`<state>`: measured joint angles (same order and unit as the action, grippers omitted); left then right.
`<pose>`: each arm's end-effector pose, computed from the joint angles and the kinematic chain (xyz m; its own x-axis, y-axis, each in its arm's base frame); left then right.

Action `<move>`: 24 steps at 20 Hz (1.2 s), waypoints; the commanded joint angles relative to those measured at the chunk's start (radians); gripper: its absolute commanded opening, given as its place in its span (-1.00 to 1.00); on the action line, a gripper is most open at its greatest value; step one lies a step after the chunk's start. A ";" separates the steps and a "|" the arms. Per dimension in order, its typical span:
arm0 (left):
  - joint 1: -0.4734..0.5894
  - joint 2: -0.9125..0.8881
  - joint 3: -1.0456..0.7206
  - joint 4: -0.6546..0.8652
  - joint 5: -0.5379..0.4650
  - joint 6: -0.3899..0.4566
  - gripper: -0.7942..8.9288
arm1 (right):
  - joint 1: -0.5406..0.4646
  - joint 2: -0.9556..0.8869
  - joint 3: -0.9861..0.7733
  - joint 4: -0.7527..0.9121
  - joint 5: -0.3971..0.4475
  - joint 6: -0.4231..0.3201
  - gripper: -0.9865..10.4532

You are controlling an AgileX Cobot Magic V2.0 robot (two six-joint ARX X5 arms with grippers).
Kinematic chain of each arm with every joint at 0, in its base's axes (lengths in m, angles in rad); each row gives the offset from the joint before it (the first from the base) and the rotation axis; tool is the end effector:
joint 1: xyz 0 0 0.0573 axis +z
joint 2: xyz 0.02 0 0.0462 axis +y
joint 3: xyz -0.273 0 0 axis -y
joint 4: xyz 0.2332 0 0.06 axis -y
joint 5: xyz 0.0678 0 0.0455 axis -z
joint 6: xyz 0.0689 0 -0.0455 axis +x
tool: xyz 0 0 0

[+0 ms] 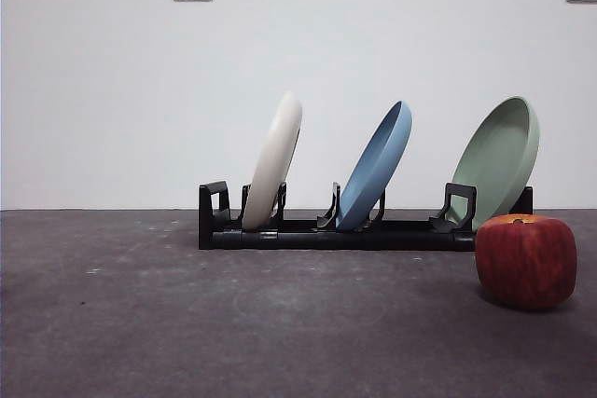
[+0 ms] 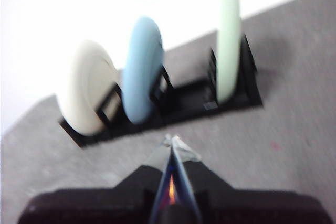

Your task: Take the yellow plate from the plate rack,put the plate on the table,take the apple from the table,put the apple in the plate

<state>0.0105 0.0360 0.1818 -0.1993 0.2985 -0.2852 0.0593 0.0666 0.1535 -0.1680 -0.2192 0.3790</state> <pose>0.1029 -0.0192 0.1994 0.9574 -0.2840 -0.0511 0.2571 0.9199 -0.2960 0.1082 0.0214 0.1907 0.9583 0.2747 -0.0791 -0.2248 0.8951 0.3851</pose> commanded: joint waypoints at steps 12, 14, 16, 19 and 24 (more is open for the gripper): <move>0.002 0.328 0.346 -0.156 0.351 0.084 -0.85 | 0.003 0.358 0.507 -0.471 -0.236 -0.354 -0.85; 0.002 0.376 0.400 -0.208 0.414 0.126 -0.85 | 0.003 0.414 0.573 -0.561 -0.256 -0.422 -0.85; 0.002 0.417 0.451 -0.269 0.454 0.175 -0.85 | 0.003 0.460 0.631 -0.650 -0.274 -0.486 -0.85; 0.002 0.468 0.514 -0.370 0.492 0.266 -0.85 | 0.003 0.525 0.709 -0.784 -0.315 -0.585 -0.85; 0.002 0.529 0.575 -0.560 0.522 0.403 -0.85 | 0.010 0.597 0.787 -0.915 -0.313 -0.650 -0.85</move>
<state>0.0105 0.5663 0.7559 -0.7586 0.8154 0.0593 0.0662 0.6640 0.9356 -1.0836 -0.5282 -0.2390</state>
